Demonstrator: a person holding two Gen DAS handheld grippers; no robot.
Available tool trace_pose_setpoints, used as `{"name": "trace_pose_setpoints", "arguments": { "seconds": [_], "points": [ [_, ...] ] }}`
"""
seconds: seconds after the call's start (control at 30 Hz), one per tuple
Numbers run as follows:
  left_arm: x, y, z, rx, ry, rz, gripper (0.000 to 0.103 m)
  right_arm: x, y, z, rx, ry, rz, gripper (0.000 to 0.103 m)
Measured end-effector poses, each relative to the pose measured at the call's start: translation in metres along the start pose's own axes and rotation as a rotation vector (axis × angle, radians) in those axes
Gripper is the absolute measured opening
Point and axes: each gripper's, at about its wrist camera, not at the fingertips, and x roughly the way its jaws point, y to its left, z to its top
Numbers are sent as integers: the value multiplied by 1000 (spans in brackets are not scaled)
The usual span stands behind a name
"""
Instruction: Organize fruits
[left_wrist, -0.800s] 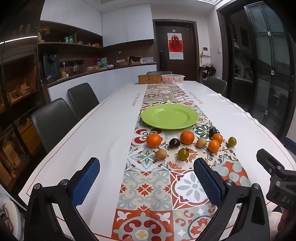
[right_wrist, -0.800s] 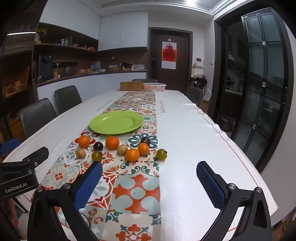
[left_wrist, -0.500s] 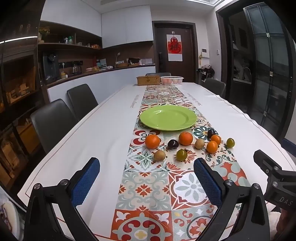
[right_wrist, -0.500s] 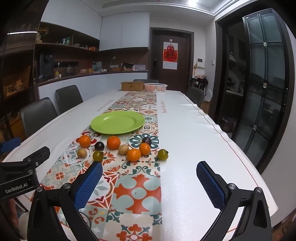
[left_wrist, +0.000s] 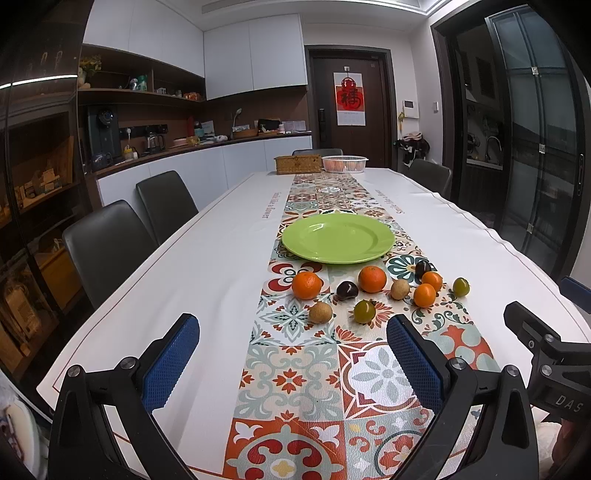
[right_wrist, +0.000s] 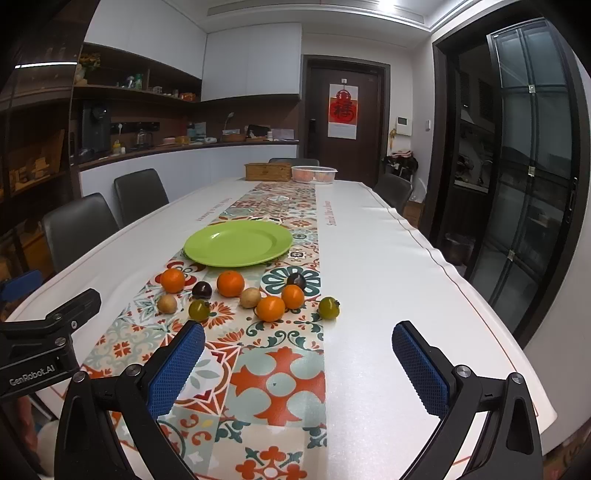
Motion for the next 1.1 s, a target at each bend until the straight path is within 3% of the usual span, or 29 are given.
{"name": "trace_pose_setpoints", "arguments": {
  "seconds": [1.1],
  "points": [
    [-4, 1, 3, -2, -5, 1, 103, 0, 1, 0, -2, -1, 2, 103]
  ]
}}
